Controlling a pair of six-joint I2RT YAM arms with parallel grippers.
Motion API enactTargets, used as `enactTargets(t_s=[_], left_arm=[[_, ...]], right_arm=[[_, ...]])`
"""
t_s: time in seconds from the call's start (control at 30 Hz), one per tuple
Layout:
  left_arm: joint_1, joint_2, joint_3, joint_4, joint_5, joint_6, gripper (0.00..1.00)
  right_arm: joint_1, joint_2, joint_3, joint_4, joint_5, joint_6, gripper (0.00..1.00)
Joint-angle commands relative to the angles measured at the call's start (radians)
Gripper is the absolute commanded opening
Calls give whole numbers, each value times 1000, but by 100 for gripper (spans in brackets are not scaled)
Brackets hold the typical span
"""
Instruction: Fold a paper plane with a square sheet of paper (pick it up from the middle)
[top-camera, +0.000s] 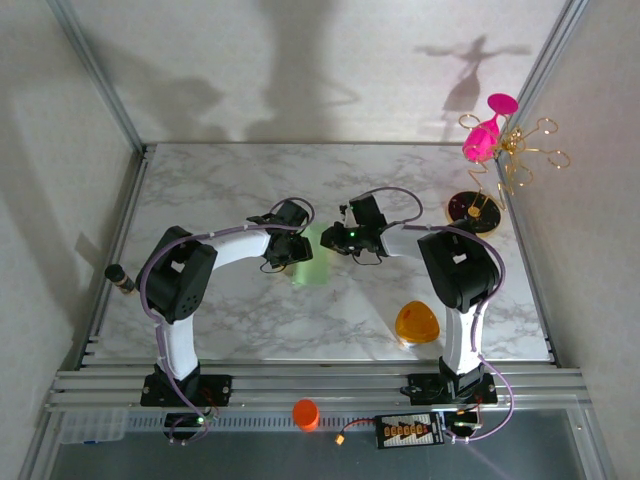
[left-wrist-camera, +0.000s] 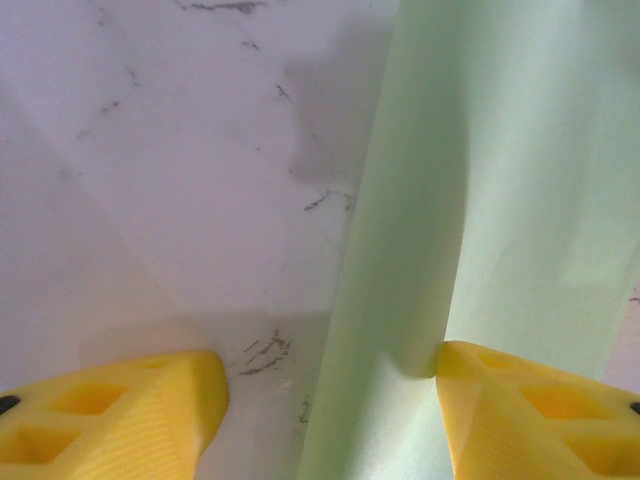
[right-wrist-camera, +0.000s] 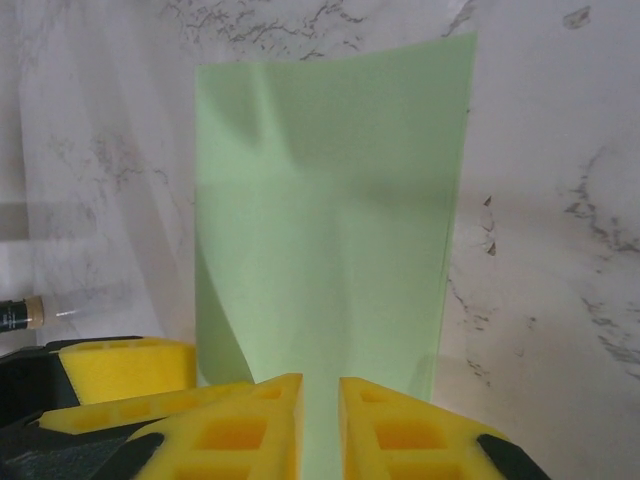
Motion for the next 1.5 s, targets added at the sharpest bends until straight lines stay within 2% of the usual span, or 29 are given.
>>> enactTargets(t_s=[0.0,1.0,1.2,1.33,1.47], left_arm=[[-17,216,-88,33,61,3,62],[-19,224,-101,30,56,-30,64],[-16,169,-66,9,56,-26,64],[-9,80,1,-10,65,-23,65],[15,-34,66,-49,18,-20,66]], right_arm=[[14,27,33,-37,-21,-27,17],[19,82,77,-165,47,-56,14],[20,115,102,-279,124,-98,11],[19,138,109,-332,160,-117,9],[19,154,101,-347,187,-128,7]])
